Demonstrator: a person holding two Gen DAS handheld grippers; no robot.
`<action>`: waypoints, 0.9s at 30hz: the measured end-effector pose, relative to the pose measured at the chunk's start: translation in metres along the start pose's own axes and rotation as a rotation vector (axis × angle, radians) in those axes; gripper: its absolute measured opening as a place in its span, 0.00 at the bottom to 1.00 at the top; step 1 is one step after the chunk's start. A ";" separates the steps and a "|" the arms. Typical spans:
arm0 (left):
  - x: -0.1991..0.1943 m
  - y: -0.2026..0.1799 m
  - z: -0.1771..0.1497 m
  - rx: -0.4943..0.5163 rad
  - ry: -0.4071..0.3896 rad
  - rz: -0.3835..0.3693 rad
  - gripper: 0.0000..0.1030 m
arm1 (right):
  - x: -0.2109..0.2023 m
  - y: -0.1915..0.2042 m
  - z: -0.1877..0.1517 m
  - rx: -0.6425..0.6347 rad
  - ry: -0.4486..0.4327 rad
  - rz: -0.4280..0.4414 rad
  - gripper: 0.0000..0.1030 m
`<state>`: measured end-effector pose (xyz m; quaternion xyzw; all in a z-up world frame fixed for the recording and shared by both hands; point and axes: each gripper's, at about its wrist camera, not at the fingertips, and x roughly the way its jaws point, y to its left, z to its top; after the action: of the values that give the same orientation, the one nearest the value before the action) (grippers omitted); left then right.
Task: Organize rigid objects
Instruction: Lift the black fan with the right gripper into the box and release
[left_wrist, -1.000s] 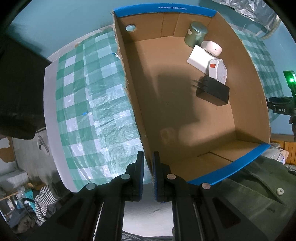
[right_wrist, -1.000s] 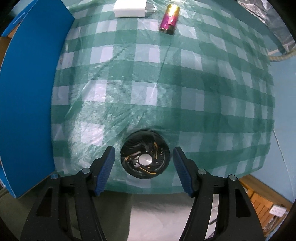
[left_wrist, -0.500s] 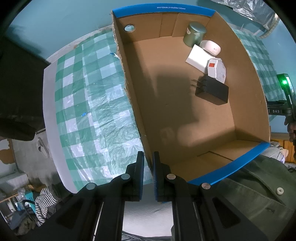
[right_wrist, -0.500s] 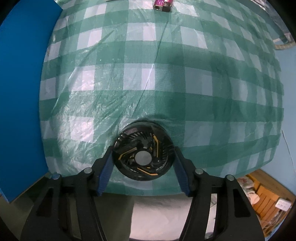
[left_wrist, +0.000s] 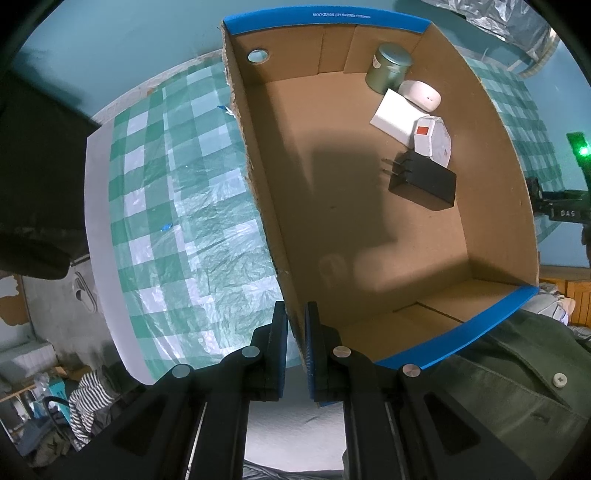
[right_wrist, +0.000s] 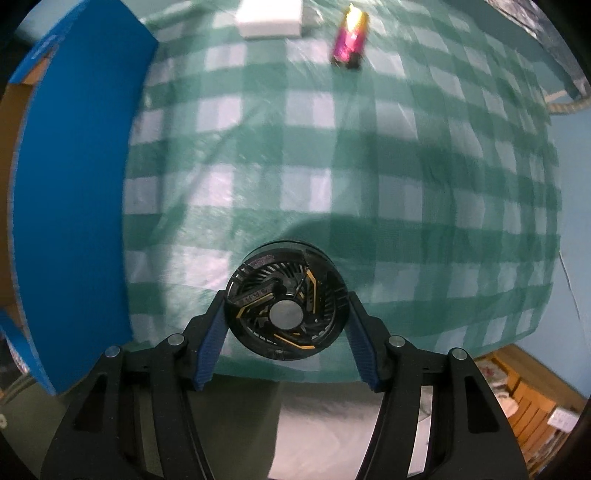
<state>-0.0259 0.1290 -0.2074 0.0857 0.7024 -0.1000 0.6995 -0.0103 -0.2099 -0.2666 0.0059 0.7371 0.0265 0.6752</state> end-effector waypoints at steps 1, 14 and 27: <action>0.000 0.000 0.000 0.000 0.000 0.000 0.08 | -0.002 0.002 0.002 -0.007 -0.004 0.001 0.59; 0.001 0.002 0.001 -0.021 -0.001 -0.005 0.08 | -0.053 0.036 0.028 -0.135 -0.061 0.017 0.59; 0.004 0.004 0.003 -0.042 0.003 -0.006 0.08 | -0.097 0.099 0.059 -0.338 -0.137 0.025 0.59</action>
<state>-0.0220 0.1318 -0.2114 0.0693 0.7055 -0.0873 0.6999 0.0548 -0.1136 -0.1701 -0.0968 0.6744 0.1582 0.7147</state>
